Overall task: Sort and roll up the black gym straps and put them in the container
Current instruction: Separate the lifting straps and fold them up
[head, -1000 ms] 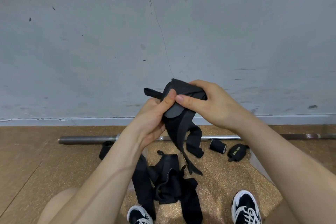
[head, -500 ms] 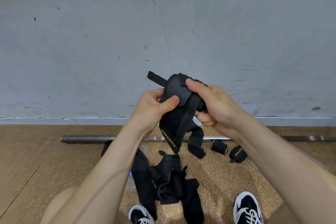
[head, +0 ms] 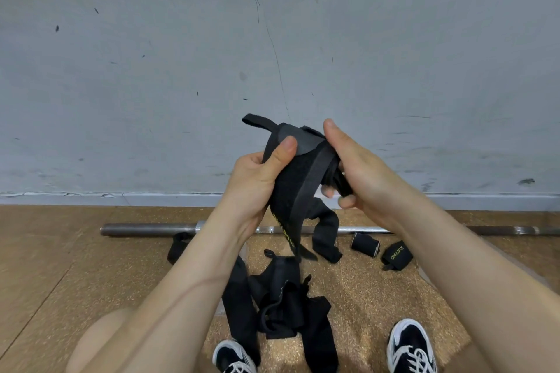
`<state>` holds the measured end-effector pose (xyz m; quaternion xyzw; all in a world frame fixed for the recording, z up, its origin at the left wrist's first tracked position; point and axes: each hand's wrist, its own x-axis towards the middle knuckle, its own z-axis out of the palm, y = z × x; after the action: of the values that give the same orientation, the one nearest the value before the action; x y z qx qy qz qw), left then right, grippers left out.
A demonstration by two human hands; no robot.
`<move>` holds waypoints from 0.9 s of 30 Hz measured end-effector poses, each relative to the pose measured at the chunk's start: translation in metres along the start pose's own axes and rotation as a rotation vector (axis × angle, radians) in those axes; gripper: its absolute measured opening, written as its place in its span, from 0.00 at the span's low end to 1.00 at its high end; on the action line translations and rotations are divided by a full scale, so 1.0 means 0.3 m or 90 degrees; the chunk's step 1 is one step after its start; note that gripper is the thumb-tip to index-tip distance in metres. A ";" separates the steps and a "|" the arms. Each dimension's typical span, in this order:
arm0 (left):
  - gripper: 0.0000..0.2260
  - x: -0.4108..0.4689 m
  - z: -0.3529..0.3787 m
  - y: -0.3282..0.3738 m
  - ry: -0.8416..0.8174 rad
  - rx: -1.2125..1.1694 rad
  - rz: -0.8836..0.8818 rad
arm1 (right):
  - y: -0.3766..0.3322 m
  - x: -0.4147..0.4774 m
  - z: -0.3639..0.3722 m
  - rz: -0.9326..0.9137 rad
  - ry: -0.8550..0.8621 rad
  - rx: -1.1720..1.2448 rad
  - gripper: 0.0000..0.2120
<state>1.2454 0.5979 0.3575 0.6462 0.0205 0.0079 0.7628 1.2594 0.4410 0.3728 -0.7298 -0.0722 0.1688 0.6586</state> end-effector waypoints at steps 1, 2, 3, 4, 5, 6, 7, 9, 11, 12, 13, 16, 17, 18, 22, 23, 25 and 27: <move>0.18 -0.002 0.010 -0.002 0.014 0.005 -0.005 | 0.002 0.003 0.011 -0.038 0.049 -0.032 0.22; 0.19 -0.002 0.019 -0.008 0.025 0.017 -0.011 | 0.009 0.010 0.023 -0.075 0.091 -0.038 0.19; 0.20 -0.004 0.030 -0.013 0.031 0.034 -0.022 | 0.019 0.019 0.035 -0.110 0.130 -0.027 0.16; 0.21 -0.004 0.040 -0.016 0.032 0.063 -0.029 | 0.030 0.031 0.043 -0.141 0.168 -0.010 0.15; 0.21 -0.005 0.050 -0.017 0.032 0.100 -0.032 | 0.039 0.042 0.044 -0.165 0.201 0.002 0.16; 0.20 -0.006 0.056 -0.019 0.031 0.144 -0.022 | 0.044 0.051 0.043 -0.180 0.225 0.007 0.18; 0.19 -0.005 0.059 -0.020 0.036 0.195 -0.003 | 0.044 0.056 0.040 -0.184 0.238 0.007 0.21; 0.18 0.000 0.055 -0.019 0.058 0.274 0.042 | 0.033 0.055 0.032 -0.150 0.222 0.020 0.29; 0.18 0.001 0.049 -0.012 0.048 0.265 0.044 | 0.016 0.039 0.021 -0.080 0.161 0.084 0.29; 0.18 -0.003 0.048 -0.010 0.031 0.241 0.031 | 0.010 0.030 0.015 -0.049 0.130 0.128 0.28; 0.19 -0.008 0.048 -0.006 0.011 0.219 0.017 | 0.005 0.021 0.011 -0.028 0.109 0.174 0.27; 0.20 -0.008 0.045 -0.016 -0.032 0.212 0.025 | 0.015 0.015 0.023 0.004 0.146 0.250 0.27; 0.21 -0.008 0.047 -0.021 -0.043 0.224 0.040 | 0.021 0.017 0.032 0.006 0.182 0.260 0.26; 0.22 -0.009 0.047 -0.028 -0.057 0.239 0.054 | 0.026 0.021 0.038 0.001 0.208 0.273 0.25; 0.25 -0.022 0.053 -0.049 -0.116 0.237 0.046 | 0.027 0.024 0.033 -0.031 0.234 0.282 0.22; 0.26 -0.030 0.057 -0.052 -0.120 0.239 0.043 | 0.028 0.025 0.030 -0.026 0.231 0.261 0.23; 0.26 -0.033 0.061 -0.065 -0.090 0.219 0.039 | 0.033 0.039 0.023 -0.009 0.209 0.219 0.23; 0.27 -0.029 0.060 -0.061 -0.041 0.178 0.023 | 0.029 0.047 0.007 0.010 0.154 0.158 0.23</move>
<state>1.2373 0.5768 0.3425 0.7464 -0.0150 -0.0022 0.6654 1.2711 0.4465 0.3621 -0.6581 0.0347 0.0929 0.7464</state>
